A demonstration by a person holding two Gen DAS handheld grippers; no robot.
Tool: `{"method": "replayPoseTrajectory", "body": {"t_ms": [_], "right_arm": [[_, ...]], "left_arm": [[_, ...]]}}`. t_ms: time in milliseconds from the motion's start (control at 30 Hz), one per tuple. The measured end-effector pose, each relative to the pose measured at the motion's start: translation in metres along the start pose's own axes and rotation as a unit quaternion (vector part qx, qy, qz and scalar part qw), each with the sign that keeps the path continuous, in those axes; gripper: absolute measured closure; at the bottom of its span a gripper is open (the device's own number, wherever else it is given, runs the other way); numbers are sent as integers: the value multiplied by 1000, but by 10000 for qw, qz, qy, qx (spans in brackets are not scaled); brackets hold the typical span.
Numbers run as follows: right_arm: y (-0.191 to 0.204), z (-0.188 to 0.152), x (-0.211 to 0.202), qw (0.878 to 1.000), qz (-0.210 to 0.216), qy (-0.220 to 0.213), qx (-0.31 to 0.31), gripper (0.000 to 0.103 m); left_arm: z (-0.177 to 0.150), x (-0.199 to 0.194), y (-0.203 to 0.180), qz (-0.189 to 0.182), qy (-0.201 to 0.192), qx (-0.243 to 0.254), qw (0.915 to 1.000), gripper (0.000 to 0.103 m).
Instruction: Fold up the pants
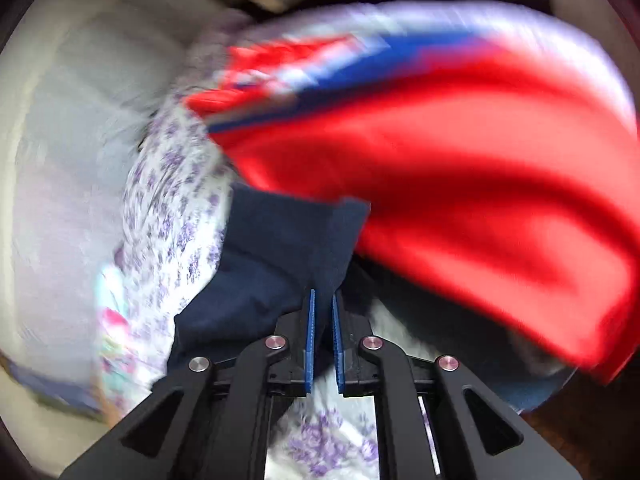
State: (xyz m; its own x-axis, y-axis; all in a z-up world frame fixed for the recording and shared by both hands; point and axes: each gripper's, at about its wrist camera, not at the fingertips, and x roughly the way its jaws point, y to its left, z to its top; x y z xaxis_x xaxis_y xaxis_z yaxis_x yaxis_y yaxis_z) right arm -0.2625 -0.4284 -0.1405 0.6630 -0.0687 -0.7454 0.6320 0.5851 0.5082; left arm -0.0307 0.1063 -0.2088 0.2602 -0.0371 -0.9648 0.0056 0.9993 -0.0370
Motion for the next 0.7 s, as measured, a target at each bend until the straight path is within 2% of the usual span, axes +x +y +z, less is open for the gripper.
{"method": "replayPoseTrajectory", "body": {"t_ms": [67,100,133,167,200,267,333,400,467,500,533,567,600,667,700], "right_arm": [[28,2,3,9977,196,-46,-649,88],[47,2,14,9942,252,106,-1042,84],[58,1,24,9903,269,274,-1335,74],[70,-1,38,9860,189,423,-1605,72],[75,-1,49,9824,-102,492,-1797,72],[61,2,51,9840,-547,445,-1638,72],[30,19,48,9875,-1066,412,-1086,72],[1,29,32,9884,-1369,250,-601,70],[-7,37,13,9883,-1480,-131,-348,68],[-1,42,3,9901,-1288,-420,-363,68],[9,44,3,9918,-1050,-529,-494,65],[21,43,4,9931,-789,-515,-705,55],[39,38,15,9936,-366,-322,-1017,50],[71,24,46,9884,313,225,-1471,49],[83,17,60,9846,433,463,-1631,49]], "left_arm": [[1,-4,5,-115,-44,-92,9999,4],[2,-5,8,-153,-58,-124,9998,4],[2,-6,10,-187,-79,-157,9997,4],[2,-7,12,-206,-101,-182,9996,4],[1,-7,14,-216,-122,-202,9995,4],[-3,-10,19,-214,-178,-240,9993,4],[-9,-14,24,-256,-251,-298,9989,4],[-12,-15,28,-285,-310,-353,9985,5],[-13,-14,26,-216,-328,-347,9986,4],[-12,-12,24,-147,-321,-332,9988,4],[-12,-9,21,-90,-310,-316,9990,5],[-10,-7,18,24,-285,-273,9992,4],[-12,-5,9,107,-271,-236,9993,4],[-9,0,4,275,-236,-132,9993,4],[-8,1,3,325,-226,-99,9992,4]]}}
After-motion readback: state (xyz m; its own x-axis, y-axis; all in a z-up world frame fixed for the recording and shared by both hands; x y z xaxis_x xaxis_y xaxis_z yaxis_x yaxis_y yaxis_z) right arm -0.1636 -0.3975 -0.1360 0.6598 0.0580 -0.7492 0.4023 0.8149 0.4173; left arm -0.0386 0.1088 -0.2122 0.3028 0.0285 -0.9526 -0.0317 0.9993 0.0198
